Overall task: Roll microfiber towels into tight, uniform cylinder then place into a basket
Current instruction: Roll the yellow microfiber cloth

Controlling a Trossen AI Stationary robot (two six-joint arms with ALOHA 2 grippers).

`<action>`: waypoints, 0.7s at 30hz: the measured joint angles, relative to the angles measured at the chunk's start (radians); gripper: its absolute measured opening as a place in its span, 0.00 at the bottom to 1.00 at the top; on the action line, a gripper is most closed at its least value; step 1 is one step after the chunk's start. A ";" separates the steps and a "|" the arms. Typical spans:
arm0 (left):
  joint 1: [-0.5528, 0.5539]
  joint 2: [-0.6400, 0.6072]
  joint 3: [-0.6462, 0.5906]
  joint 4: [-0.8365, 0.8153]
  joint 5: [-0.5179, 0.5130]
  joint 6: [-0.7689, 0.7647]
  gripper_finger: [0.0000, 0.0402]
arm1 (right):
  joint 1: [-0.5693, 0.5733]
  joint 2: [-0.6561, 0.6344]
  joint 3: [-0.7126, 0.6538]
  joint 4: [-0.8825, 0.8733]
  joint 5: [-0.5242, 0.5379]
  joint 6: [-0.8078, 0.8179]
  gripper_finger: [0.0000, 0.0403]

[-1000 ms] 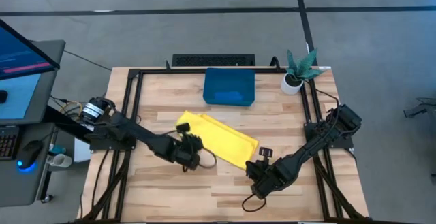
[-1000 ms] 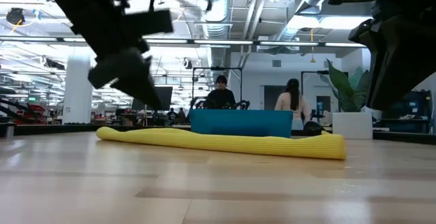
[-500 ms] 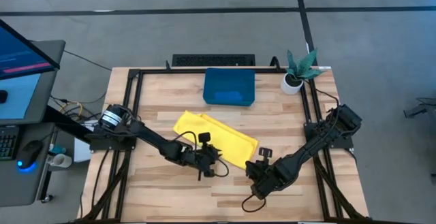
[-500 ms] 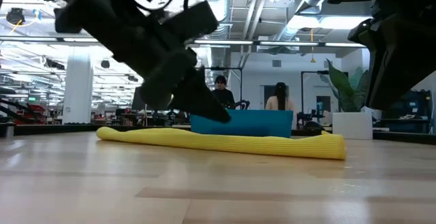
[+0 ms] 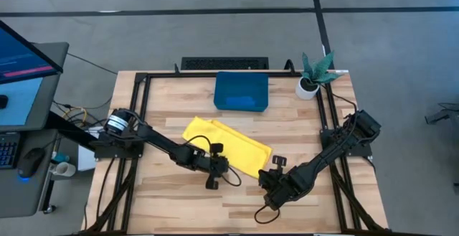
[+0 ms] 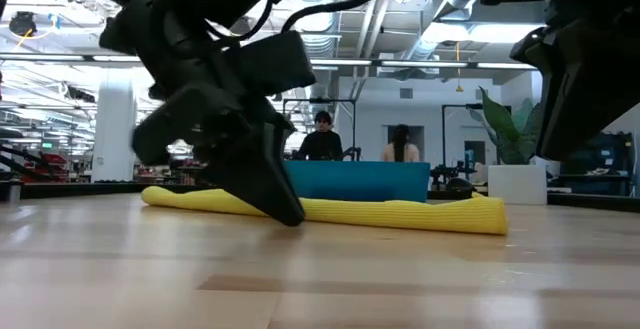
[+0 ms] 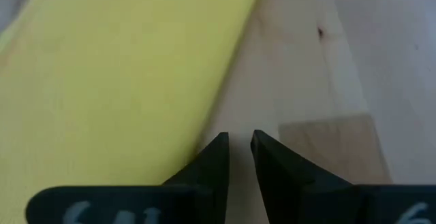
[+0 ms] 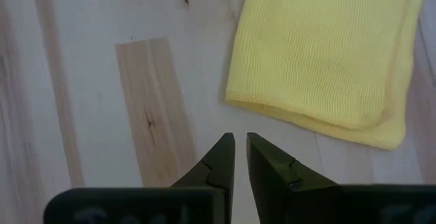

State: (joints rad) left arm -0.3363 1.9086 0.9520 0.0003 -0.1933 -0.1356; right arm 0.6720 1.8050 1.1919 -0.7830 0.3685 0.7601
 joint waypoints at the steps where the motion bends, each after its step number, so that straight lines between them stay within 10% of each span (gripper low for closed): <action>1: -0.002 -0.005 0.000 -0.026 0.008 0.001 0.15 | 0.000 0.000 0.000 0.000 0.002 0.000 0.16; 21: 0.018 -0.042 -0.010 0.126 -0.212 0.105 0.15 | 0.000 0.000 -0.002 0.011 0.029 0.000 0.16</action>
State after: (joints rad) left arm -0.3187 1.8666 0.9424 0.1267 -0.4051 -0.0306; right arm 0.6716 1.8050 1.1900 -0.7719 0.3973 0.7597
